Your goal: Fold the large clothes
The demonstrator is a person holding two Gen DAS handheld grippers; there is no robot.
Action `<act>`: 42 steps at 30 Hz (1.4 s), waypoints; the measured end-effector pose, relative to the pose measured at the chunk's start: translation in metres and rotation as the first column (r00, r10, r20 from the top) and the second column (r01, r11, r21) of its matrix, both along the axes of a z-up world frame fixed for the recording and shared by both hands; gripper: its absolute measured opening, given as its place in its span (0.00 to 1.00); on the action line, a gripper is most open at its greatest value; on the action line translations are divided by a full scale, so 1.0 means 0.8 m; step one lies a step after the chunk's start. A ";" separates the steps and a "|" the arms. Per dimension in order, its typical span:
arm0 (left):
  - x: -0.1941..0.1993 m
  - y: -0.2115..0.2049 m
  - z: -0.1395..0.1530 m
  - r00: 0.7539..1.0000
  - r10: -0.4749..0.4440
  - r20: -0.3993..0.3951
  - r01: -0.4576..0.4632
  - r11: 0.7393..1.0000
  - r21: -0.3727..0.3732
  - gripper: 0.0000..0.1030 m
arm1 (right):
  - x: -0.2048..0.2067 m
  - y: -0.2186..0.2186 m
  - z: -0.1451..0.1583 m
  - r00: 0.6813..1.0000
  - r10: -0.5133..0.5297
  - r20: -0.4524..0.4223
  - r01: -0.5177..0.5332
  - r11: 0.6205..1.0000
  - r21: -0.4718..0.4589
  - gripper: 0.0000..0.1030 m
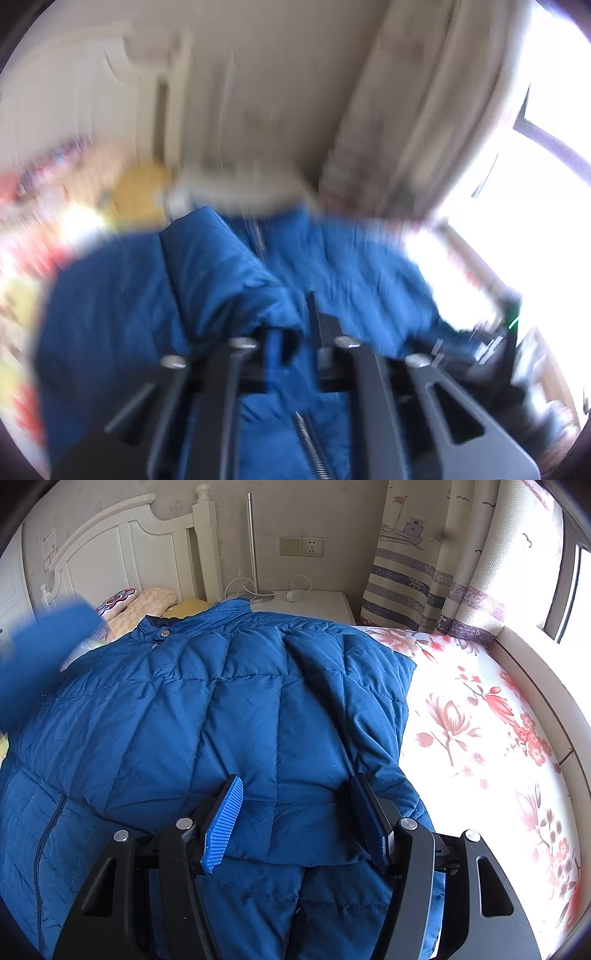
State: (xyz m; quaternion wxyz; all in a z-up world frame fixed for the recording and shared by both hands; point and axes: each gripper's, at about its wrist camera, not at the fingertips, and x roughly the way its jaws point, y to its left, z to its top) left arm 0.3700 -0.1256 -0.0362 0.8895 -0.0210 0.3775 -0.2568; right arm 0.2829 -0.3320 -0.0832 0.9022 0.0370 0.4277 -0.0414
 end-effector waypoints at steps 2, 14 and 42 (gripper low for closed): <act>0.008 -0.029 -0.052 0.996 -0.030 -0.081 0.034 0.998 0.055 0.42 | -0.001 -0.001 0.000 1.000 0.001 0.002 -0.001 1.000 0.008 0.57; -0.087 0.143 0.058 0.954 0.215 0.208 -0.172 0.963 -0.208 0.94 | -0.002 -0.006 0.001 1.000 0.007 0.012 -0.007 0.999 0.041 0.59; -0.037 0.305 -0.047 0.663 0.749 0.006 -0.745 0.661 -0.088 0.81 | -0.018 0.417 0.006 0.739 0.674 0.009 -0.493 0.549 -0.675 0.44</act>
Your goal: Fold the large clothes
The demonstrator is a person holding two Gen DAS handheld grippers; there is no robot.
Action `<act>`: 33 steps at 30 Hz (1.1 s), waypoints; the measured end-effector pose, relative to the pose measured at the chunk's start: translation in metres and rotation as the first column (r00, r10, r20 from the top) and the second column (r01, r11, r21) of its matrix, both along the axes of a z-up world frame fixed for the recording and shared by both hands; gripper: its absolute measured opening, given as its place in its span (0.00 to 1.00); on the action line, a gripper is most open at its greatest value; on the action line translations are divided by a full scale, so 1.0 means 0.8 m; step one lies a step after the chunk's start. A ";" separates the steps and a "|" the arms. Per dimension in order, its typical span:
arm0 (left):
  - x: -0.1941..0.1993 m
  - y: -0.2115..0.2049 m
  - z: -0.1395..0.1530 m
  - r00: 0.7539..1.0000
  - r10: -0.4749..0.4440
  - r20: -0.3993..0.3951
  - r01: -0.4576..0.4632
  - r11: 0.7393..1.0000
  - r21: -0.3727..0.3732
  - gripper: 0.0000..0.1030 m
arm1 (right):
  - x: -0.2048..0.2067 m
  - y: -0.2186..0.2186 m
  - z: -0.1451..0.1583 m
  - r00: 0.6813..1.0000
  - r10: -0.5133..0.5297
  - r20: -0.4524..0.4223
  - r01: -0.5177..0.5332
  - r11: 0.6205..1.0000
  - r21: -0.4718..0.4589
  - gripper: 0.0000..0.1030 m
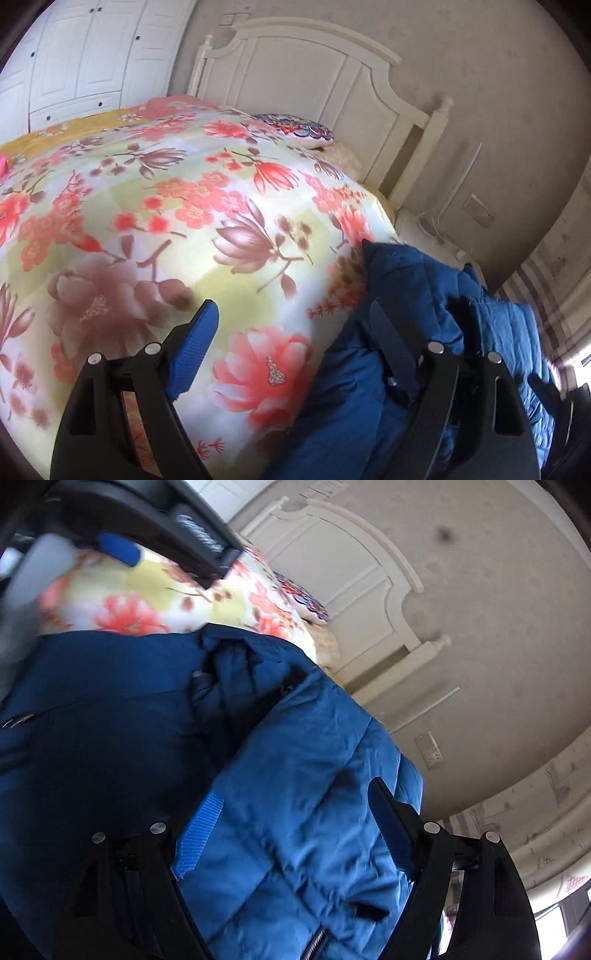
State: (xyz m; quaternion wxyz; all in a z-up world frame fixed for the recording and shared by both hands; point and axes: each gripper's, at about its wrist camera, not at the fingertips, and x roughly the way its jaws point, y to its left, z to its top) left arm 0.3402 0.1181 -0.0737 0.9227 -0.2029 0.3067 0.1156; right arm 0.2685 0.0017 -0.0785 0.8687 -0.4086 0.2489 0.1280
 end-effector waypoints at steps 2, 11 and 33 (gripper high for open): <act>0.002 -0.007 0.001 1.000 -0.017 -0.003 0.017 0.999 0.027 0.81 | 0.010 -0.029 0.030 0.999 0.000 -0.034 0.006 0.985 0.171 0.24; -0.006 -0.056 0.017 0.983 -0.178 0.043 0.170 0.974 0.152 0.85 | -0.002 -0.369 0.110 0.915 -0.243 -0.323 0.383 0.266 0.884 0.16; -0.005 -0.075 0.017 0.969 -0.243 0.036 0.233 0.955 0.181 0.90 | -0.042 -0.436 0.062 0.839 -0.368 -0.401 0.486 0.174 0.857 0.14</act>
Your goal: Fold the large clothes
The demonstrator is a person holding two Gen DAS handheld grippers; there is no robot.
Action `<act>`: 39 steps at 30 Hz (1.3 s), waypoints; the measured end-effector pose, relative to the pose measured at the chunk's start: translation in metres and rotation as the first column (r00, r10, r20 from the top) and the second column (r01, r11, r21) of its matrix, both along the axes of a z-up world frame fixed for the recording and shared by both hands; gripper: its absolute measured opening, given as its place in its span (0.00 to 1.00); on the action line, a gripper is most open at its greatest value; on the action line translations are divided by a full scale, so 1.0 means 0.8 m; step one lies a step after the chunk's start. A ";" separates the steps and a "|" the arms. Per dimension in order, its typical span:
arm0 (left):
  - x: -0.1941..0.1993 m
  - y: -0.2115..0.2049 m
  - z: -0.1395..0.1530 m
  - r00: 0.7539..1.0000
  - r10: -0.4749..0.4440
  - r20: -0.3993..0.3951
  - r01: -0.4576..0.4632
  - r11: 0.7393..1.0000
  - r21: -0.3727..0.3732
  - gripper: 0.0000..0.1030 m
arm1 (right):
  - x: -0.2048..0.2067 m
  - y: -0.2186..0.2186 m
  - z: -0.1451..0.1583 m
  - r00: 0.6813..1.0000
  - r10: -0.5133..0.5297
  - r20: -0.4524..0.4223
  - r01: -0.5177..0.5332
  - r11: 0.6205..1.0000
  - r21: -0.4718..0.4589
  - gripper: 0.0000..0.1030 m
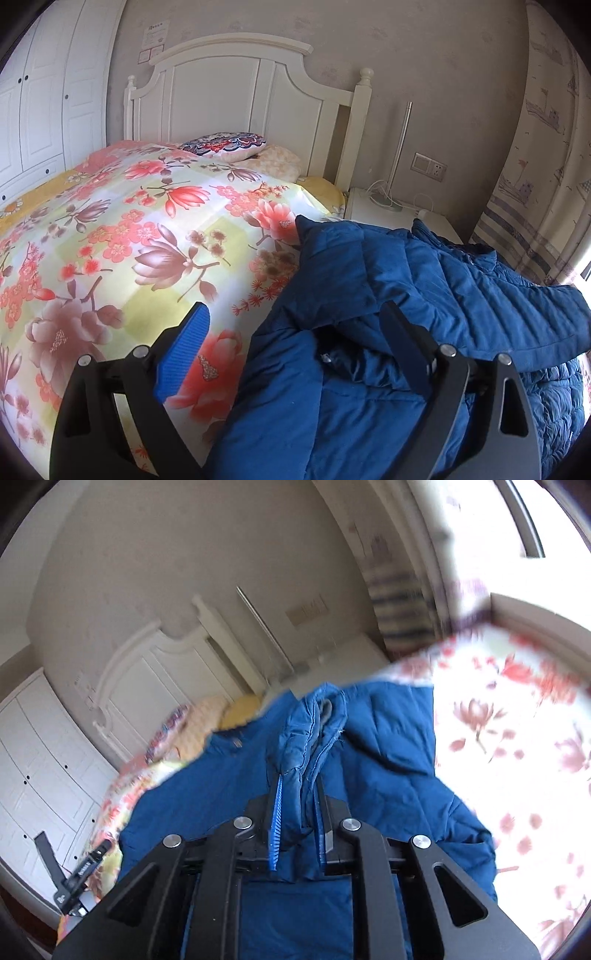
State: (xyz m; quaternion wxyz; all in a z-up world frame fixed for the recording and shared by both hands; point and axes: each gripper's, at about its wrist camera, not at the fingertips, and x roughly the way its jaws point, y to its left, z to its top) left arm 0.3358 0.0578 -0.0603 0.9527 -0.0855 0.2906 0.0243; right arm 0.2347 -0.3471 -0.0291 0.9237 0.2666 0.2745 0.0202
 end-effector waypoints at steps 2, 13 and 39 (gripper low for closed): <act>0.000 -0.003 0.000 1.000 -0.007 0.000 0.007 1.000 0.010 0.90 | 0.006 0.003 -0.010 0.998 -0.010 -0.066 0.007 0.999 -0.049 0.14; 0.006 -0.006 -0.003 1.000 -0.015 -0.027 0.016 1.000 0.018 0.94 | -0.002 0.027 0.040 0.988 -0.151 -0.031 0.133 0.935 -0.329 0.52; 0.146 -0.173 -0.035 0.935 -0.257 -0.243 0.303 0.937 0.175 0.98 | 0.123 0.104 -0.056 0.953 0.030 -0.301 -0.202 0.805 -0.558 0.68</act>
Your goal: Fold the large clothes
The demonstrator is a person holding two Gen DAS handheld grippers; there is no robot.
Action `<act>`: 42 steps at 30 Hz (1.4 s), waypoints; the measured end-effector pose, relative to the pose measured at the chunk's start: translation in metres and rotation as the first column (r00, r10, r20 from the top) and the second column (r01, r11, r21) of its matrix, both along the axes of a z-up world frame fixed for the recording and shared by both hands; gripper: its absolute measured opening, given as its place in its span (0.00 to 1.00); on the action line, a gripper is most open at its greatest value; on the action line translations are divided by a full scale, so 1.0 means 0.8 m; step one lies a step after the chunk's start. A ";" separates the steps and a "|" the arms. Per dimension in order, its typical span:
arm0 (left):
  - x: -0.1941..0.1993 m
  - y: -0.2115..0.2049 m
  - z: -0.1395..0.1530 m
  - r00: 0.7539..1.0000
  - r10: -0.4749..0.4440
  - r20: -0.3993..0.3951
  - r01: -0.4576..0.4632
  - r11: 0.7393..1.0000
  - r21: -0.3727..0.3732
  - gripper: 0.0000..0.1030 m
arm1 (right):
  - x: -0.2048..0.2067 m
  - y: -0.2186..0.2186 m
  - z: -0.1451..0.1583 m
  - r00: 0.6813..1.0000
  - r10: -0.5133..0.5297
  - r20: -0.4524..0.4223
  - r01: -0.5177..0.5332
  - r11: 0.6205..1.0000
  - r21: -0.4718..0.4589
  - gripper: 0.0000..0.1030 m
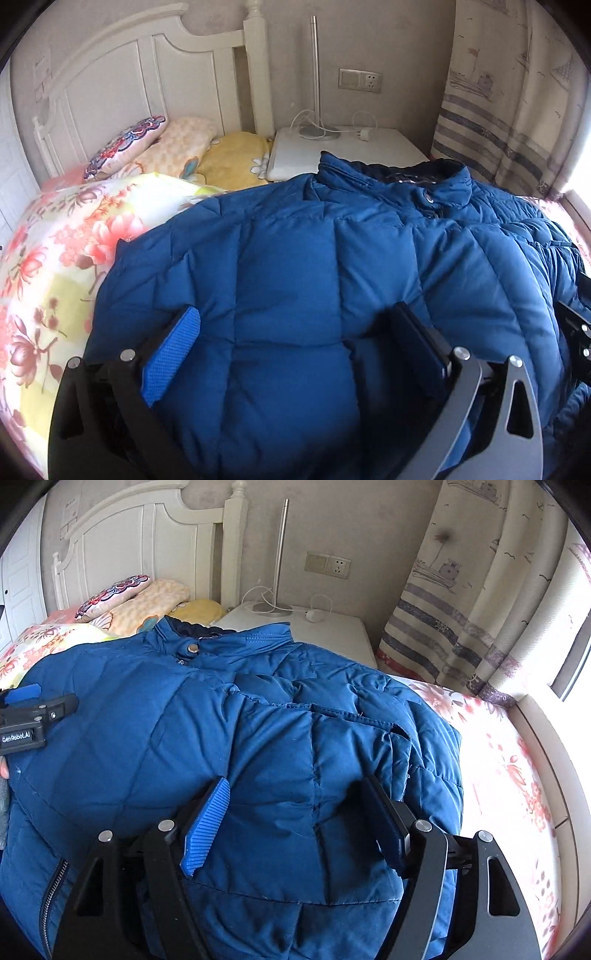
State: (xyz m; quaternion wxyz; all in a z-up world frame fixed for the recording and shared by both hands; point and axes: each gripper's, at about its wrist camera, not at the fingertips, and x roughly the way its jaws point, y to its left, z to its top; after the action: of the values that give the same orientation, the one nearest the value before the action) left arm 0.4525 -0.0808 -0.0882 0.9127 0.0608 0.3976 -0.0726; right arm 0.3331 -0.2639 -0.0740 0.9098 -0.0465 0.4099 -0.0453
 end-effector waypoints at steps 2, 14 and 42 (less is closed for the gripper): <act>-0.001 -0.003 -0.003 1.000 0.000 0.001 0.000 1.000 0.014 0.98 | -0.001 0.000 0.001 1.000 0.000 0.001 0.000 1.000 0.002 0.68; -0.055 -0.022 0.035 0.998 -0.049 0.036 0.050 0.999 -0.020 0.98 | 0.000 0.000 0.001 1.000 -0.001 0.001 0.001 1.000 0.008 0.69; -0.090 0.002 -0.007 1.000 0.020 0.007 -0.021 0.997 0.076 0.98 | 0.000 -0.001 0.000 1.000 -0.002 0.002 0.002 1.000 0.007 0.71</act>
State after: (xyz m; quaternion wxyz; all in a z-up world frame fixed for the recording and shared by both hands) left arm 0.3809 -0.0796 -0.0941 0.9115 0.0917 0.3980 -0.0478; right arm 0.3330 -0.2643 -0.0737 0.9103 -0.0431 0.4094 -0.0447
